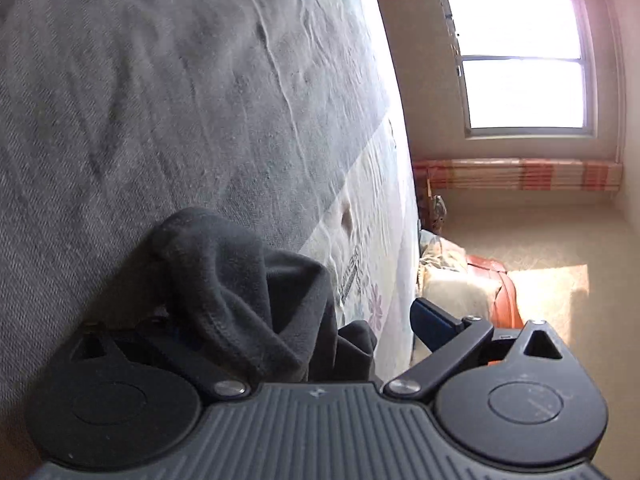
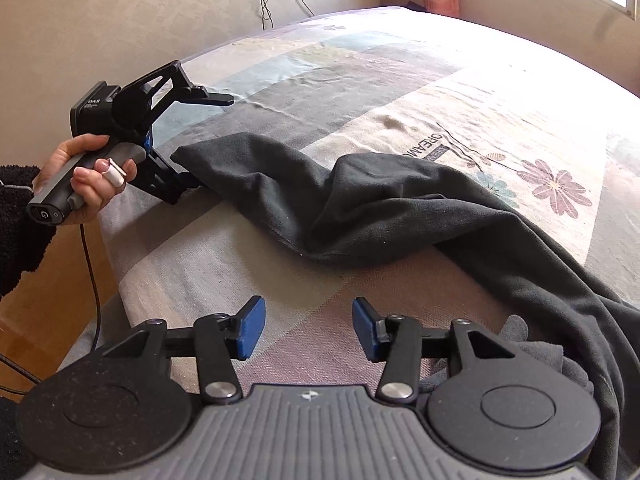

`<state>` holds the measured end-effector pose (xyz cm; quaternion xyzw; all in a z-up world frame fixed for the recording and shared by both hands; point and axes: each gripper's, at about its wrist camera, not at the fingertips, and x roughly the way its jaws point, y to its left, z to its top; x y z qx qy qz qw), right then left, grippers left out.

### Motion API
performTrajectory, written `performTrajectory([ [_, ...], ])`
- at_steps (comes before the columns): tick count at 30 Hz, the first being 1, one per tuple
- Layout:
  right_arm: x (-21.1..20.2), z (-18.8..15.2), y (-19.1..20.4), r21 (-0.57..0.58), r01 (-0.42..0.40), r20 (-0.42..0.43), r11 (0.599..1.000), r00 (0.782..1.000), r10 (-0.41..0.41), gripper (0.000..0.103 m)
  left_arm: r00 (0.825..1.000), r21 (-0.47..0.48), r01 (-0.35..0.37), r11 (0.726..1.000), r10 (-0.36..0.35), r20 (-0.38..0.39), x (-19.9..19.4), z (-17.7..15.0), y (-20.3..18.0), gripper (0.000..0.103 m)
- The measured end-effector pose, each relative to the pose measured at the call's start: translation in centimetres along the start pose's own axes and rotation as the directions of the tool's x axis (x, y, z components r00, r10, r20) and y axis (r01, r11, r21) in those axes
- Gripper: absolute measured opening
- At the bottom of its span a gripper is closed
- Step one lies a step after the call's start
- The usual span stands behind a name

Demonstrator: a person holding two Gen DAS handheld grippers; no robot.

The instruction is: Fold clothes

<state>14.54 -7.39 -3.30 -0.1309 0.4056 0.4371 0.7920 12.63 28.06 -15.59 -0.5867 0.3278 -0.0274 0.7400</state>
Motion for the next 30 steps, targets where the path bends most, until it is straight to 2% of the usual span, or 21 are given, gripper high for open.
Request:
performTrajectory([
  [3, 0.2, -0.2, -0.3, 0.016, 0.005, -0.005, 1.000, 1.000, -0.005, 0.053, 0.999, 0.071, -0.040, 0.997, 0.041, -0.010, 0.5, 0.1, -0.8, 0.096],
  [5, 0.3, -0.3, -0.4, 0.027, 0.011, -0.007, 1.000, 1.000, -0.011, 0.053, 1.000, 0.031, -0.025, 0.999, 0.025, 0.006, 0.0, 0.3, 0.0, 0.089],
  [7, 0.4, -0.5, -0.4, 0.035, 0.015, -0.012, 0.999, 1.000, -0.014, 0.053, 1.000, -0.039, 0.002, 0.999, -0.001, 0.030, -0.7, 0.5, 1.4, 0.067],
  [8, 0.4, -0.6, -0.4, 0.036, 0.016, -0.014, 0.999, 1.000, -0.015, 0.053, 0.999, -0.072, 0.012, 0.997, -0.009, 0.035, -1.0, 0.5, 2.2, 0.060],
  [9, 0.4, -0.7, -0.4, 0.035, 0.016, -0.016, 0.999, 1.000, -0.016, 0.054, 0.999, -0.105, 0.019, 0.994, -0.015, 0.038, -1.1, 0.6, 3.0, 0.048],
  [10, 0.5, -0.7, -0.4, 0.034, 0.017, -0.017, 0.999, 1.000, -0.016, 0.054, 0.999, -0.136, 0.035, 0.990, -0.030, 0.042, -1.2, 0.6, 3.8, 0.041],
  [12, 0.5, -0.8, -0.3, 0.032, 0.019, -0.020, 0.999, 1.000, -0.018, 0.054, 0.996, -0.195, 0.072, 0.978, -0.061, 0.062, -1.0, 0.7, 4.9, 0.034],
  [16, 0.4, -0.8, -0.1, 0.031, 0.022, -0.020, 0.999, 1.000, -0.021, 0.055, 0.990, -0.276, 0.124, 0.953, -0.100, 0.100, 0.0, 1.0, 5.4, 0.033],
  [19, 0.0, -0.8, 0.2, 0.031, 0.019, -0.007, 0.999, 1.000, -0.018, 0.056, 0.992, -0.272, 0.111, 0.956, -0.090, 0.089, 1.0, 1.2, 4.7, 0.030],
  [21, -0.1, -0.8, 0.3, 0.031, 0.019, -0.003, 0.999, 1.000, -0.019, 0.057, 0.990, -0.294, 0.126, 0.948, -0.104, 0.091, 1.2, 1.4, 4.8, 0.031],
  [24, -0.3, -1.0, 0.4, 0.032, 0.019, 0.000, 0.999, 1.000, -0.019, 0.059, 0.979, -0.368, 0.195, 0.909, -0.161, 0.121, 1.2, 1.5, 6.4, 0.035],
  [26, -0.1, -1.1, 0.4, 0.029, 0.015, -0.008, 0.999, 1.000, -0.015, 0.060, 0.979, -0.392, 0.202, 0.898, -0.169, 0.118, 1.5, 1.7, 6.6, 0.037],
  [28, 0.1, -1.1, 0.6, 0.024, 0.014, -0.013, 1.000, 1.000, -0.014, 0.060, 0.985, -0.385, 0.171, 0.907, -0.144, 0.096, 2.1, 2.1, 6.1, 0.039],
  [29, 0.2, -1.1, 0.6, 0.023, 0.013, -0.014, 1.000, 1.000, -0.012, 0.061, 0.992, -0.353, 0.123, 0.927, -0.106, 0.068, 2.5, 2.5, 5.4, 0.037],
  [30, 0.3, -1.1, 0.7, 0.025, 0.008, -0.014, 1.000, 1.000, -0.008, 0.061, 0.997, -0.315, 0.068, 0.947, -0.058, 0.043, 2.8, 2.7, 4.7, 0.031],
])
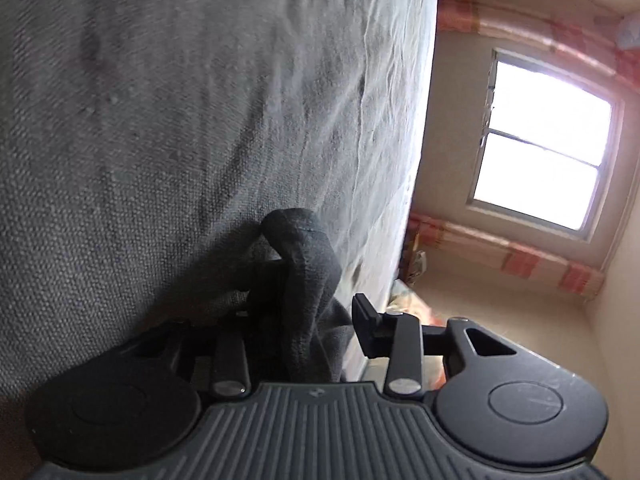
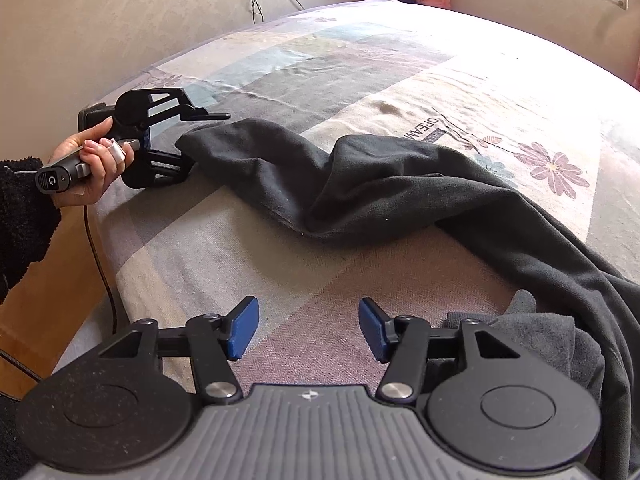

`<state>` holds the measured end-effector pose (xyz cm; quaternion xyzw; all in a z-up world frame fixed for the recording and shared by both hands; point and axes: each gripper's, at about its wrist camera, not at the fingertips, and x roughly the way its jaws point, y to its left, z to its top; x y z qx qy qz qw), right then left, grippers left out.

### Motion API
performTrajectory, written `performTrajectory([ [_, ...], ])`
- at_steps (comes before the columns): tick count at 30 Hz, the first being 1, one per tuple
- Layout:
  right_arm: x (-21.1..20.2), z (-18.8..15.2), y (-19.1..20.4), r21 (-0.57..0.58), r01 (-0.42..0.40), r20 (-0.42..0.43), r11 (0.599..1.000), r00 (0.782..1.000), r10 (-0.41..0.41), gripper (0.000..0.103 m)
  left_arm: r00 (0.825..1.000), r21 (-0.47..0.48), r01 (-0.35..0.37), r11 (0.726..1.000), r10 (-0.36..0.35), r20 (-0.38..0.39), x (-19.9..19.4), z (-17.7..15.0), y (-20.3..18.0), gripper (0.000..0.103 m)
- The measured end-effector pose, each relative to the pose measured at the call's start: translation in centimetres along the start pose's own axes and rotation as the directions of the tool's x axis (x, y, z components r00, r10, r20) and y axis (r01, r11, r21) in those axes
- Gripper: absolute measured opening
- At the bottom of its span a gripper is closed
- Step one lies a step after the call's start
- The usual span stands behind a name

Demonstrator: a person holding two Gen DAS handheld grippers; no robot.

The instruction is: Fold clothes

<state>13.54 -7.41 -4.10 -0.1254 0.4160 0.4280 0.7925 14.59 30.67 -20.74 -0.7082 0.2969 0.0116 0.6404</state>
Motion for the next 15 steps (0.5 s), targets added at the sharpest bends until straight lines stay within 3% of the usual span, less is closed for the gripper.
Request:
performTrajectory([
  [1, 0.1, 0.0, 0.0, 0.002, -0.005, 0.001, 1.000, 1.000, 0.005, 0.061, 0.999, 0.030, -0.035, 0.999, 0.035, 0.005, 0.0, -0.1, -0.5, 0.022],
  [4, 0.3, 0.1, 0.5, 0.004, -0.012, 0.005, 1.000, 1.000, 0.012, 0.061, 0.995, 0.109, -0.097, 0.989, 0.093, 0.044, -0.1, -0.6, -1.7, 0.014],
  [5, 0.2, 0.0, 0.6, 0.002, -0.015, 0.007, 1.000, 1.000, 0.015, 0.061, 0.990, 0.166, -0.132, 0.977, 0.121, 0.069, -0.1, -1.0, -2.6, 0.012],
  [7, 0.1, 0.0, 0.8, -0.005, -0.019, 0.008, 1.000, 1.000, 0.019, 0.061, 0.974, 0.314, -0.218, 0.924, 0.183, 0.136, -0.2, -1.9, -5.0, 0.010],
  [10, -0.1, -0.1, 0.8, -0.015, -0.010, 0.009, 1.000, 1.000, 0.010, 0.061, 0.971, 0.450, -0.229, 0.863, 0.167, 0.173, 0.0, -2.3, -9.1, 0.008],
  [15, -0.2, -0.2, 0.1, 0.009, 0.004, 0.017, 1.000, 1.000, -0.004, 0.061, 0.968, 0.599, -0.212, 0.772, 0.084, 0.235, 0.8, -0.5, -16.9, 0.007],
])
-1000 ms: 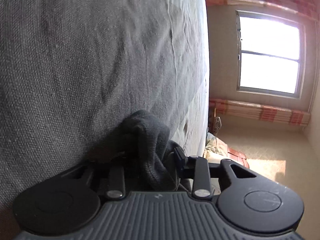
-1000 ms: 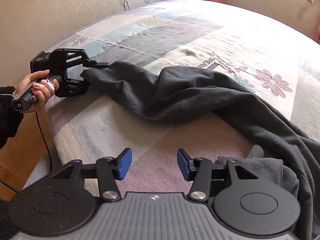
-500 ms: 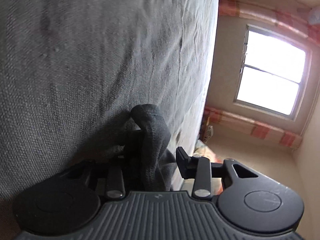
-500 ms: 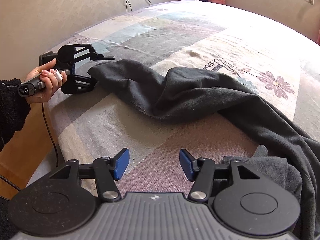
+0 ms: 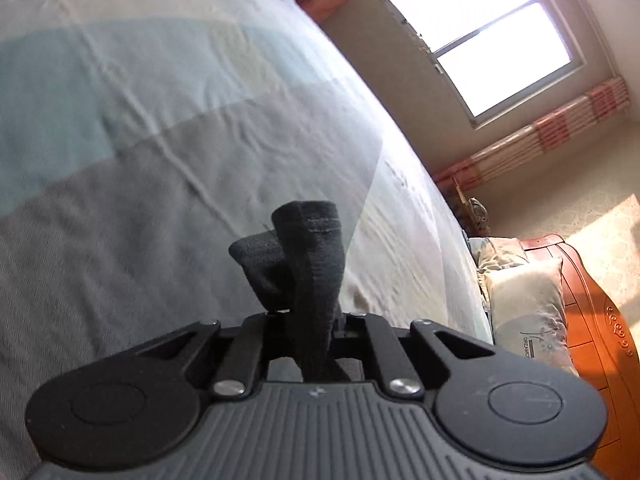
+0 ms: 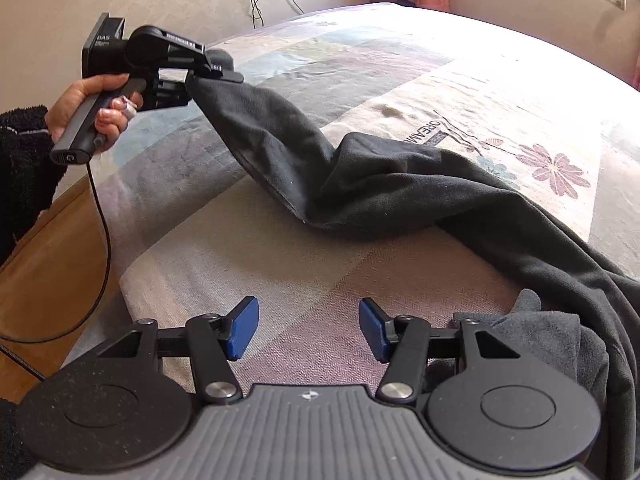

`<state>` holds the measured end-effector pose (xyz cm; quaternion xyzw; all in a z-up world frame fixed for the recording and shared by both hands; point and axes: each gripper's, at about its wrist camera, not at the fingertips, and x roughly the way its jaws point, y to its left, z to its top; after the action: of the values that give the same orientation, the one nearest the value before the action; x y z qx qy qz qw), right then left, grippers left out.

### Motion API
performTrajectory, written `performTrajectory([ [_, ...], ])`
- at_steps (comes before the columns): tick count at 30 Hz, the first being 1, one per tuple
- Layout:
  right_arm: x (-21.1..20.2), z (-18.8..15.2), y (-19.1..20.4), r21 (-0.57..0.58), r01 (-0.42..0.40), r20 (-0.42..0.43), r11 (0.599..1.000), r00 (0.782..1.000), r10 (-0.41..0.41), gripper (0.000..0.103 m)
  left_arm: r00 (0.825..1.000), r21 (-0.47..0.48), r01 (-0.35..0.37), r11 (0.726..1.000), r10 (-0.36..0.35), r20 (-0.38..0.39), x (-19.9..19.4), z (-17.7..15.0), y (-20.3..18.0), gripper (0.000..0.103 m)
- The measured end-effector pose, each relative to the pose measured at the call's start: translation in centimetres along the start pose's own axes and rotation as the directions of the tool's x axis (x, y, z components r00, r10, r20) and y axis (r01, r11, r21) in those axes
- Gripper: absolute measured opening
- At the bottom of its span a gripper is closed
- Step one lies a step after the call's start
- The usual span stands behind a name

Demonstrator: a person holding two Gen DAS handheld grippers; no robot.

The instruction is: Fold clothes

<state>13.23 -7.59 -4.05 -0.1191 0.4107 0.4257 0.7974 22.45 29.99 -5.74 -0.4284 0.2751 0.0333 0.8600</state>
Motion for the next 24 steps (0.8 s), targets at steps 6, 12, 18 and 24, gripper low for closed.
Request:
performTrajectory([
  [6, 0.1, 0.5, -0.4, -0.002, 0.022, 0.002, 1.000, 1.000, -0.022, 0.061, 0.993, 0.122, 0.026, 0.992, -0.040, 0.115, 0.0, 4.2, -2.4, 0.007],
  [12, 0.5, 1.3, -1.1, 0.008, 0.055, 0.003, 0.998, 0.999, -0.055, 0.061, 0.979, 0.179, 0.004, 0.984, -0.040, 0.202, 1.0, 8.3, -3.5, 0.003],
  [18, 0.9, 1.5, -1.6, 0.033, 0.065, 0.004, 0.997, 0.998, -0.065, 0.061, 0.970, 0.196, -0.083, 0.977, 0.034, 0.240, 2.3, 9.8, -2.8, 0.003],
  [24, 1.2, 1.4, -1.8, 0.041, 0.060, -0.007, 0.997, 0.998, -0.060, 0.061, 0.925, 0.216, -0.362, 0.907, 0.322, 0.200, 3.8, 9.7, 0.4, 0.005],
])
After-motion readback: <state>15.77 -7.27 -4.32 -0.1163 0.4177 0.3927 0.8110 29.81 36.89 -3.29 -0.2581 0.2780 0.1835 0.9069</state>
